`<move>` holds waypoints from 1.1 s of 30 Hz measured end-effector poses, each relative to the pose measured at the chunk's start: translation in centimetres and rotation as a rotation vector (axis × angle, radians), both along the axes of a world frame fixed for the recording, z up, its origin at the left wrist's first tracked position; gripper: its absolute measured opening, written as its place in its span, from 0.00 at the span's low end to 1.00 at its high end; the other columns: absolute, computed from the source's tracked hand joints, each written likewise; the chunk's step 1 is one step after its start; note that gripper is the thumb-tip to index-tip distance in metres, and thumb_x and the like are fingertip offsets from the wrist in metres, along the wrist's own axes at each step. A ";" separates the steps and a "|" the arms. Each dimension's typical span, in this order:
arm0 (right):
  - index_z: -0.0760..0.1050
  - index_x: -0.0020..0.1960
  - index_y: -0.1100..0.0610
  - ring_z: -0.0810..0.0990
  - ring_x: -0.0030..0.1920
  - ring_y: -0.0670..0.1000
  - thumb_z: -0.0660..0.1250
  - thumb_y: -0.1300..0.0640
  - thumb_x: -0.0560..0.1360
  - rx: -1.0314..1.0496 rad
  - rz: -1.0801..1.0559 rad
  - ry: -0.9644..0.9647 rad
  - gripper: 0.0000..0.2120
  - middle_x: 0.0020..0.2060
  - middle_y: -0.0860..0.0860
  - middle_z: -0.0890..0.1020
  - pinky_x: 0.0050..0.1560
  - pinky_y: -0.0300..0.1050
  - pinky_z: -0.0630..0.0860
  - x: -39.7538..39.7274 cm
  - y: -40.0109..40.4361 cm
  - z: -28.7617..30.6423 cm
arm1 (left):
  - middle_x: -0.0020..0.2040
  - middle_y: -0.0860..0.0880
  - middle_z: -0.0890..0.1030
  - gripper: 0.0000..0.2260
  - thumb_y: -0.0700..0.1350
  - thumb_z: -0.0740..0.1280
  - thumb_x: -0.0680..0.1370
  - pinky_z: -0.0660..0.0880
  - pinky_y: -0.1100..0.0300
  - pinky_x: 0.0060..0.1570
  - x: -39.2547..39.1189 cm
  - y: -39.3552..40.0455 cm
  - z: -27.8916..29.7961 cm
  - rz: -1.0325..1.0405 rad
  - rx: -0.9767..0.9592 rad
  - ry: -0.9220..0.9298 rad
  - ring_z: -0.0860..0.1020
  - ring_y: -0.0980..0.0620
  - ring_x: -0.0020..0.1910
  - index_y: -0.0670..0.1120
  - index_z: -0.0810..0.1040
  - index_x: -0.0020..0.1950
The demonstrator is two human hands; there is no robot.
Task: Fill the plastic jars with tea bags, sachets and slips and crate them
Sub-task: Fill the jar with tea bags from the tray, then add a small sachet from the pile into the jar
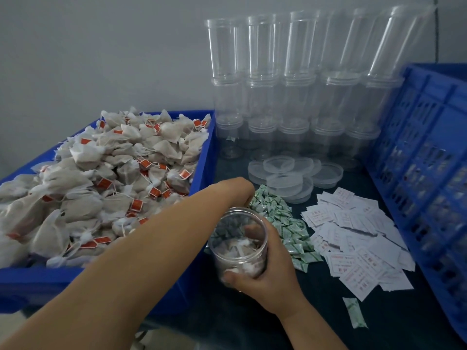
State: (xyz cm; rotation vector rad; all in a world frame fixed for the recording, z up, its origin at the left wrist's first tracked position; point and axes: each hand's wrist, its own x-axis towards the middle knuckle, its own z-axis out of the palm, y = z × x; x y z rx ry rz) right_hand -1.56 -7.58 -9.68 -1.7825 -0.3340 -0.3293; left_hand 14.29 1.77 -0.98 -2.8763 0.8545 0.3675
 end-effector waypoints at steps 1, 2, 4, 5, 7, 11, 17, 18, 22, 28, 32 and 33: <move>0.65 0.69 0.32 0.76 0.64 0.41 0.80 0.40 0.57 0.001 0.001 0.005 0.44 0.62 0.33 0.75 0.59 0.34 0.75 0.0 0.0 0.1 | 0.44 0.44 0.76 0.04 0.35 0.66 0.73 0.68 0.57 0.36 0.0 0.0 0.1 -0.005 -0.011 -0.011 0.71 0.46 0.39 0.40 0.78 0.46; 0.64 0.68 0.28 0.76 0.64 0.40 0.80 0.40 0.56 0.005 0.003 0.011 0.44 0.61 0.32 0.75 0.58 0.33 0.74 0.0 0.0 0.2 | 0.44 0.45 0.76 0.03 0.36 0.66 0.73 0.68 0.57 0.37 0.0 0.0 0.1 -0.009 -0.032 -0.018 0.73 0.46 0.40 0.42 0.77 0.44; 0.63 0.66 0.25 0.76 0.63 0.39 0.80 0.41 0.56 0.019 0.010 0.018 0.44 0.61 0.31 0.75 0.58 0.32 0.74 0.0 0.0 0.3 | 0.46 0.47 0.78 0.03 0.38 0.67 0.74 0.71 0.57 0.40 -0.1 0.0 0.4 -0.010 -0.103 -0.026 0.75 0.47 0.44 0.45 0.77 0.44; 0.63 0.66 0.25 0.76 0.63 0.39 0.80 0.41 0.56 0.029 0.017 0.022 0.44 0.61 0.31 0.75 0.58 0.33 0.75 0.1 -0.1 0.3 | 0.47 0.48 0.78 0.02 0.40 0.68 0.75 0.73 0.56 0.43 -0.1 0.0 0.6 -0.006 -0.152 -0.028 0.76 0.48 0.45 0.46 0.78 0.45; 0.64 0.65 0.24 0.76 0.64 0.39 0.80 0.43 0.56 0.056 0.029 0.029 0.43 0.60 0.31 0.75 0.57 0.33 0.75 0.1 -0.1 0.4 | 0.44 0.52 0.78 0.03 0.42 0.70 0.75 0.74 0.59 0.45 -0.2 0.3 1.5 0.005 -0.268 -0.017 0.76 0.52 0.45 0.46 0.79 0.48; 0.64 0.64 0.23 0.78 0.62 0.40 0.80 0.45 0.57 0.071 0.025 0.033 0.42 0.60 0.33 0.77 0.56 0.33 0.76 0.3 -0.1 0.4 | 0.37 0.56 0.81 0.02 0.44 0.70 0.75 0.73 0.71 0.39 -1.5 1.8 5.5 0.051 -0.506 0.101 0.78 0.61 0.35 0.50 0.80 0.43; 0.67 0.67 0.34 0.80 0.59 0.40 0.80 0.47 0.58 0.119 0.043 0.053 0.41 0.59 0.34 0.79 0.52 0.30 0.76 0.2 -0.1 0.4 | 0.39 0.55 0.83 0.04 0.48 0.69 0.76 0.72 0.76 0.37 -7.1 5.4 10.5 0.018 -0.458 0.205 0.79 0.62 0.35 0.57 0.81 0.44; 0.67 0.68 0.37 0.80 0.58 0.39 0.79 0.47 0.58 0.127 0.047 0.061 0.41 0.59 0.33 0.79 0.52 0.30 0.76 0.2 -0.1 0.4 | 0.40 0.55 0.83 0.04 0.48 0.69 0.76 0.72 0.75 0.37 -8.0 5.7 10.8 0.006 -0.393 0.232 0.78 0.63 0.34 0.58 0.80 0.44; 0.66 0.68 0.40 0.80 0.57 0.37 0.79 0.47 0.57 0.145 0.065 0.073 0.41 0.58 0.31 0.78 0.50 0.28 0.75 0.2 0.0 0.2 | 0.41 0.55 0.81 0.04 0.44 0.67 0.77 0.73 0.66 0.38 -10.5 4.8 10.1 -0.028 -0.144 0.184 0.77 0.63 0.34 0.53 0.79 0.48; 0.66 0.66 0.29 0.81 0.57 0.38 0.79 0.47 0.58 0.116 0.064 0.030 0.41 0.59 0.33 0.79 0.50 0.30 0.76 0.2 0.1 0.5 | 0.37 0.56 0.75 0.08 0.39 0.62 0.78 0.69 0.70 0.34 -11.5 2.4 8.3 -0.116 0.063 0.136 0.73 0.60 0.33 0.48 0.78 0.49; 0.65 0.63 0.22 0.79 0.58 0.34 0.79 0.48 0.59 0.102 0.059 0.000 0.41 0.59 0.29 0.77 0.50 0.26 0.74 0.0 0.1 0.6 | 0.40 0.53 0.73 0.07 0.40 0.63 0.78 0.60 0.67 0.29 -11.9 0.9 6.9 -0.219 0.223 0.069 0.70 0.53 0.38 0.46 0.78 0.53; 0.65 0.63 0.22 0.78 0.59 0.33 0.79 0.48 0.59 0.106 0.059 -0.002 0.42 0.60 0.29 0.76 0.51 0.25 0.73 0.0 0.0 0.6 | 0.40 0.53 0.73 0.05 0.42 0.65 0.78 0.60 0.66 0.29 -11.9 0.6 6.5 -0.234 0.264 0.064 0.69 0.53 0.37 0.47 0.78 0.52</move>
